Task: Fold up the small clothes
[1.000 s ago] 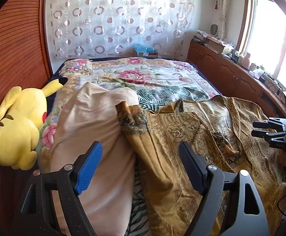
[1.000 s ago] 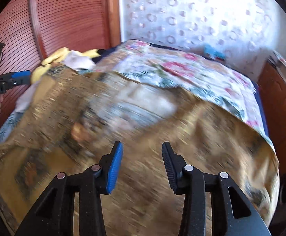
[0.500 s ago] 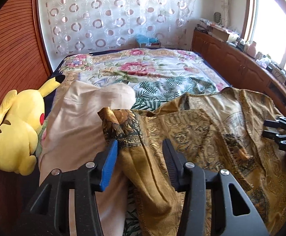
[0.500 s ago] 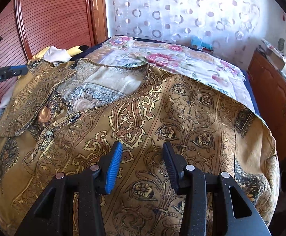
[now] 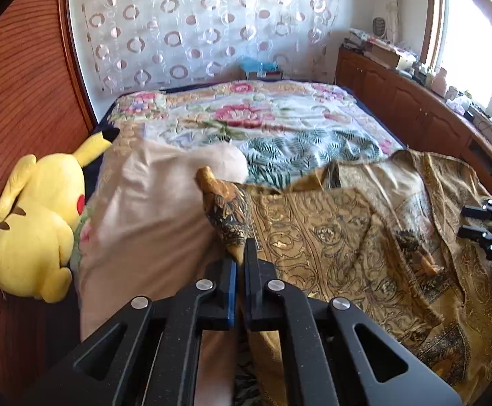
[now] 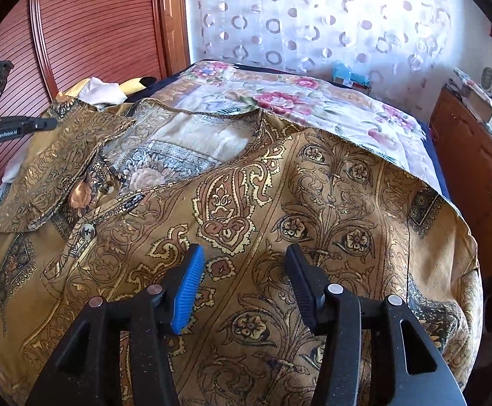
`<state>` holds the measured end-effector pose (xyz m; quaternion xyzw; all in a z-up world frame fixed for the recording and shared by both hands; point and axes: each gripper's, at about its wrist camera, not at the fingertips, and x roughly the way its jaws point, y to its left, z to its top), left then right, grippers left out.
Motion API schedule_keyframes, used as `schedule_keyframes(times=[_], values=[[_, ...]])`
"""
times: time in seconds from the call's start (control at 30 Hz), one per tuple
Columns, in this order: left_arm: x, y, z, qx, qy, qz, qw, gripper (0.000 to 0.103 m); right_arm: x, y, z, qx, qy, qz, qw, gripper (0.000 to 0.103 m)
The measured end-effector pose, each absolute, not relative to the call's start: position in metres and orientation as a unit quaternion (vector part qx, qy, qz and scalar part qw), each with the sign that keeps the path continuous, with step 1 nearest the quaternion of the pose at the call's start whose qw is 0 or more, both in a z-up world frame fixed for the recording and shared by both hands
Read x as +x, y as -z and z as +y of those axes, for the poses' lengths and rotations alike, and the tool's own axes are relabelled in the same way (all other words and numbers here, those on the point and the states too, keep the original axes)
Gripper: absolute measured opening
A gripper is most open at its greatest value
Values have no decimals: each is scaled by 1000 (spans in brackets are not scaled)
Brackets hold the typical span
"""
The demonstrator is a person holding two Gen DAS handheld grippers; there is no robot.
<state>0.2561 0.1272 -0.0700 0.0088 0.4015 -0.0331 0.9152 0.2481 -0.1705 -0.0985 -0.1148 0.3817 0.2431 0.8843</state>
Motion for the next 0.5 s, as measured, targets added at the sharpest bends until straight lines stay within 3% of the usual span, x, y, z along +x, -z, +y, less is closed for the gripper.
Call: schedule_keyframes(times=[0.4,0.5], values=[[265,70,155,9,21,399,916,5,246,97,-172,-117,-244,382,884,54],[259,67,152,8,16,389,921,10,246,97,-172,-117,-244,382,884,54]])
